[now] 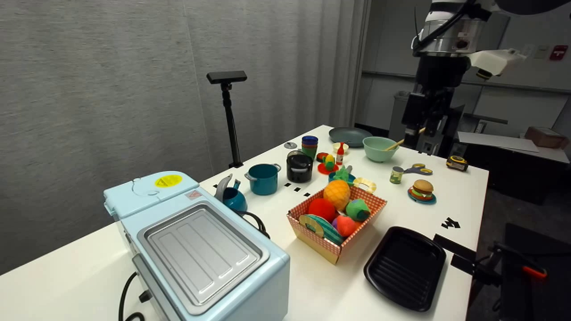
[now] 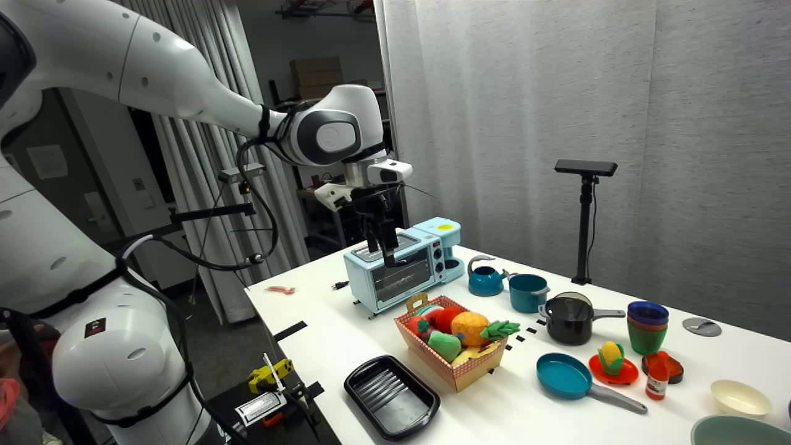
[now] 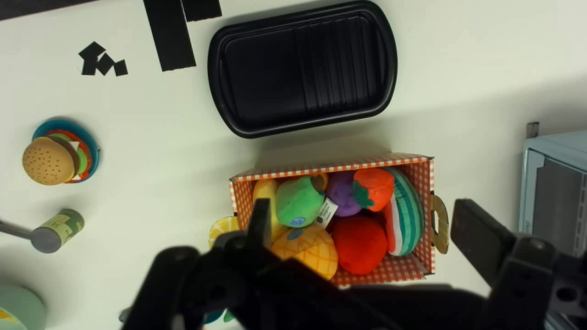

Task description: Remove the yellow and red objects from the brown box and put them in the black tray

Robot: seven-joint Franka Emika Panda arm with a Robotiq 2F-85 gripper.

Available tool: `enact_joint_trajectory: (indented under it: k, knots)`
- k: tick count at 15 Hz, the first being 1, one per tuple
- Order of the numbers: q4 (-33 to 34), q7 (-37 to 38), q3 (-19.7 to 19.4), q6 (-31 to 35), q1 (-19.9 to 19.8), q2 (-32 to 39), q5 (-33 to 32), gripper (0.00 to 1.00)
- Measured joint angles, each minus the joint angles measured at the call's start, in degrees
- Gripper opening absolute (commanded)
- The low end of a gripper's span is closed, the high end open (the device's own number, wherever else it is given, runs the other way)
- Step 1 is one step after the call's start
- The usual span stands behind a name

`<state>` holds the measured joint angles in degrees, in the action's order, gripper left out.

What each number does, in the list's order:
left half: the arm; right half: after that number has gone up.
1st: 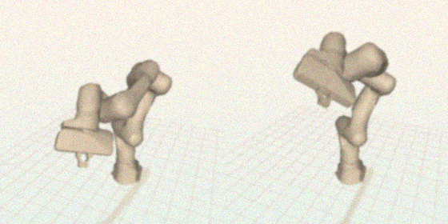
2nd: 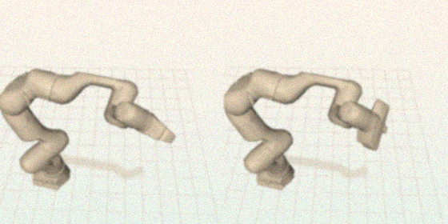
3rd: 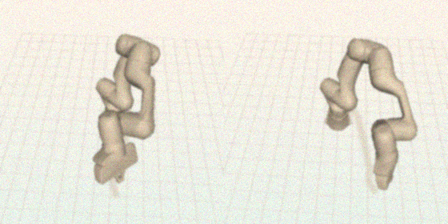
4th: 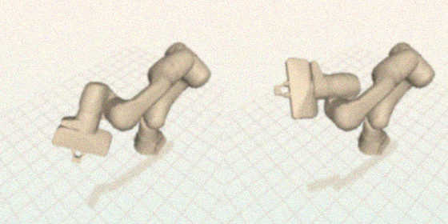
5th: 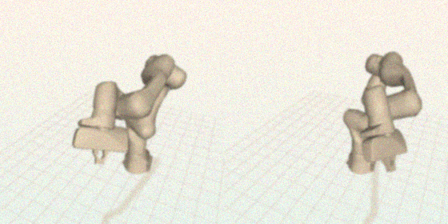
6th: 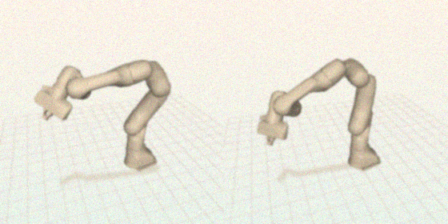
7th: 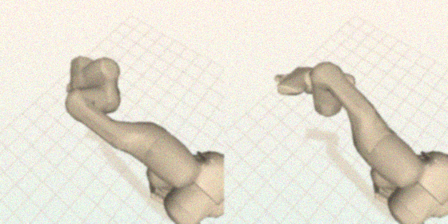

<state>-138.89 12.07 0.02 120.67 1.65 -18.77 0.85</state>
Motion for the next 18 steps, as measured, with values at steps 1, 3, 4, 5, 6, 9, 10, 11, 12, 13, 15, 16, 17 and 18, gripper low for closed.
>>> enact_joint_trajectory:
  k: [1, 3, 4, 5, 6, 9, 10, 11, 12, 13, 15, 16, 17, 18]
  knots:
    - [0.0, 0.1, 0.0, 0.0, 0.0, 0.3, 0.3, 1.00]
    - [0.2, 1.7, 0.0, 1.5, -0.1, 2.0, 1.1, 1.00]
    - [0.5, 2.9, 0.0, 3.1, -0.2, 3.4, 1.5, 1.00]
    - [1.0, 4.3, 0.0, 5.2, -0.4, 5.2, 2.1, 1.00]
    - [1.7, 5.6, 0.0, 7.7, -0.6, 7.2, 2.8, 1.00]
    - [5.0, 10.2, 0.0, 16.3, -1.3, 14.2, 3.6, 1.00]
    - [6.4, 11.8, -0.1, 19.2, -1.4, 16.5, 3.6, 1.00]
    - [7.6, 12.8, -0.1, 20.9, -1.4, 18.5, 3.6, 1.00]
    - [8.6, 13.3, -0.1, 21.6, -1.4, 20.0, 3.6, 1.00]
    - [9.2, 13.6, -0.1, 21.8, -1.4, 20.8, 3.6, 1.00]
    - [9.8, 13.8, -0.1, 21.8, -1.4, 21.2, 3.6, 1.00]
    - [9.8, 13.8, -0.1, 21.7, -1.4, 21.2, 3.6, 1.00]
    - [9.7, 13.8, -0.1, 21.7, -1.4, 21.2, 3.6, 1.00]
    - [9.8, 13.9, -0.2, 21.7, -1.4, 21.5, 3.6, 1.00]
